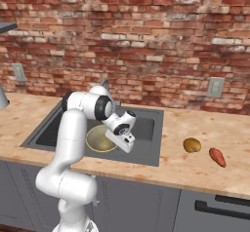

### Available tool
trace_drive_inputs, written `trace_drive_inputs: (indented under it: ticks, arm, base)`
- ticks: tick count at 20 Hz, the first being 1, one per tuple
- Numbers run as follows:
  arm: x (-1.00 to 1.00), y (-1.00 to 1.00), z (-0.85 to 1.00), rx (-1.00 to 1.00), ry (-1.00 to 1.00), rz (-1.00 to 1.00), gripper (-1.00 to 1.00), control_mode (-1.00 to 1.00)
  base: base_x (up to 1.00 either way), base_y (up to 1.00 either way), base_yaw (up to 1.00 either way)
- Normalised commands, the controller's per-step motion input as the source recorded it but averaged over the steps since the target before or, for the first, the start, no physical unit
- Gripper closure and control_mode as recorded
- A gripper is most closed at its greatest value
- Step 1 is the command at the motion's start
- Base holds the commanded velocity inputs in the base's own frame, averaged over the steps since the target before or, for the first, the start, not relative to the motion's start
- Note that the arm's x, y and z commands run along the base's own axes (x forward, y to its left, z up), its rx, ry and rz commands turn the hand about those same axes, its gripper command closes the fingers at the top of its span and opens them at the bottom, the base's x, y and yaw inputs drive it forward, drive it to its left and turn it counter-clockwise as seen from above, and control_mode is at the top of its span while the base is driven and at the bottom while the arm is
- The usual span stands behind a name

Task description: Remove the potato and sweet potato from the sink. Then move the bowl and cup from the counter to the sink for washing.

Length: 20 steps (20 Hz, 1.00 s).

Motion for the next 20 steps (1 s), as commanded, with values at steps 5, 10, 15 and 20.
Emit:
trace_drive_inputs:
  ticks: [5, 10, 15, 20]
  arm:
    - [-0.17, 0.08, -0.01, 0.00, 0.04, 0.08, 1.00, -1.00]
    - [-0.12, 0.11, 0.03, 0.00, 0.00, 0.04, 1.00, -1.00]
    - [-0.10, 0.09, 0.01, 0.00, 0.01, 0.03, 1.00, -1.00]
    - [-0.05, 0.07, 0.00, 0.00, 0.09, 0.00, 1.00, -1.00]
  base:
    - [0.00, 0.00, 0.00]
    - [0.00, 0.00, 0.00]
    - [0.00, 0.00, 0.00]
    - [0.00, 0.00, 0.00]
